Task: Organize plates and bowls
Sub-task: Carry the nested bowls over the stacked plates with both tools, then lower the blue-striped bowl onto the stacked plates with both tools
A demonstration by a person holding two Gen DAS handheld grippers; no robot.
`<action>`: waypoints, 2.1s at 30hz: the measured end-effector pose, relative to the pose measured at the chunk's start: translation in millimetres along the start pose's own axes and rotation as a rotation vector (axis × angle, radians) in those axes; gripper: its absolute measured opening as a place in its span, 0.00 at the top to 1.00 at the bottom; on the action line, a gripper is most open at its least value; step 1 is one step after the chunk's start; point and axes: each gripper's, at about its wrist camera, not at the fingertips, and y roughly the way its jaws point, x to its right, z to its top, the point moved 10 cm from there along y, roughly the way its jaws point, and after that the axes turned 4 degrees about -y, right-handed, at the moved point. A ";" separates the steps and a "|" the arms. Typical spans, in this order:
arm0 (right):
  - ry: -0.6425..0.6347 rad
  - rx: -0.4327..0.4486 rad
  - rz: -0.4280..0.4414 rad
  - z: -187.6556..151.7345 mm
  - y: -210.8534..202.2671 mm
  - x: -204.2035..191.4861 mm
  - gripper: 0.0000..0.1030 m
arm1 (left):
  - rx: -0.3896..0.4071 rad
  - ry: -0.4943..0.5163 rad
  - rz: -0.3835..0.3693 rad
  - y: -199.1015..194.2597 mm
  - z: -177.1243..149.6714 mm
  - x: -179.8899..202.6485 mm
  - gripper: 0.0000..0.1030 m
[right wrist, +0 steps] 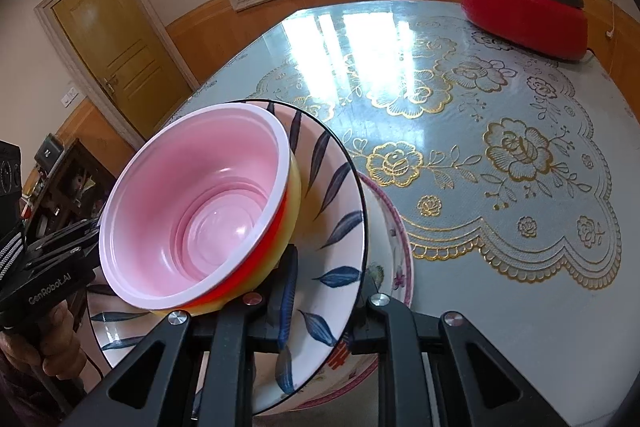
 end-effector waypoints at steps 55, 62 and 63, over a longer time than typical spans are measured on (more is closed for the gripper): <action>0.150 0.134 -0.455 -35.3 -42.3 -7.1 0.83 | -0.076 0.303 -0.068 20.4 -15.1 1.9 0.73; 0.213 0.141 -0.549 -41.5 -49.5 -12.6 0.84 | -0.077 0.349 -0.135 16.2 -17.4 4.6 0.67; 0.223 0.140 -0.558 -42.0 -49.5 -13.6 0.84 | -0.079 0.352 -0.144 15.7 -17.1 3.8 0.65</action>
